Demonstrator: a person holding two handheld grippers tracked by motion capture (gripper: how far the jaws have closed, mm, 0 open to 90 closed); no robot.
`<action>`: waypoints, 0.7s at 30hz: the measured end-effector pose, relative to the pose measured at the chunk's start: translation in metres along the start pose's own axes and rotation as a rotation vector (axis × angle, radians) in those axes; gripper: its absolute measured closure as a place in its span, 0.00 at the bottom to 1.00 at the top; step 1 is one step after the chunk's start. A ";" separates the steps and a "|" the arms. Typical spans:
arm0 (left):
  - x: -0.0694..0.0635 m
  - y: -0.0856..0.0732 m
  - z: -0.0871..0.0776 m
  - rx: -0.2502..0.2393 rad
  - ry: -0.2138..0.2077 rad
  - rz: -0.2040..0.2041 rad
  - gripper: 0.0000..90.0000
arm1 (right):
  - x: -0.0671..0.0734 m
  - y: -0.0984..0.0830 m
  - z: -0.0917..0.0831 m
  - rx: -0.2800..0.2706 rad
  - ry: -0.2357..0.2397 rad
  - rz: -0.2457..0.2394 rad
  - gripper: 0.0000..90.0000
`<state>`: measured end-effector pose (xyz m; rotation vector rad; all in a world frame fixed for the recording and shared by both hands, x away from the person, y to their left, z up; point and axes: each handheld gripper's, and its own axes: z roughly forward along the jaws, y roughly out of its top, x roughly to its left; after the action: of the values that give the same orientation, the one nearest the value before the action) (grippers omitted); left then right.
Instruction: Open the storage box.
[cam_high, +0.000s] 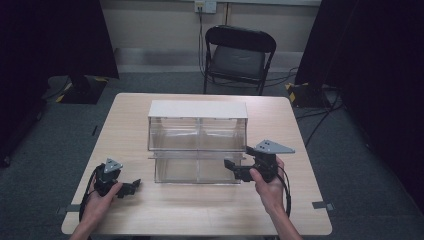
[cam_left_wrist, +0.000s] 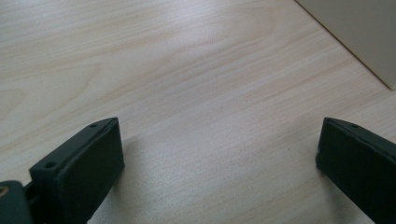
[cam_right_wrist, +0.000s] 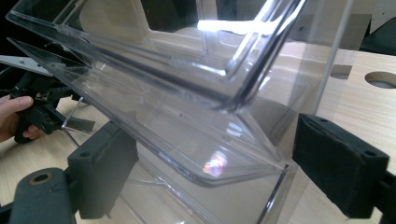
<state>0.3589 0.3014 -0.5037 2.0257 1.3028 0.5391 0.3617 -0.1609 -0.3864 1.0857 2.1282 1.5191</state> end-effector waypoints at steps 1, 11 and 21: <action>0.000 0.000 0.000 0.000 0.000 0.000 0.00 | 0.000 0.001 0.000 -0.002 0.004 0.001 0.15; 0.000 0.000 0.000 0.000 0.000 0.001 0.00 | -0.001 0.004 0.000 -0.012 0.013 -0.002 0.13; 0.000 0.000 0.000 0.000 0.000 0.001 0.00 | -0.003 0.003 0.002 -0.010 0.023 0.013 0.12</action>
<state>0.3588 0.3015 -0.5036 2.0264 1.3027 0.5395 0.3661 -0.1617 -0.3847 1.0854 2.1307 1.5535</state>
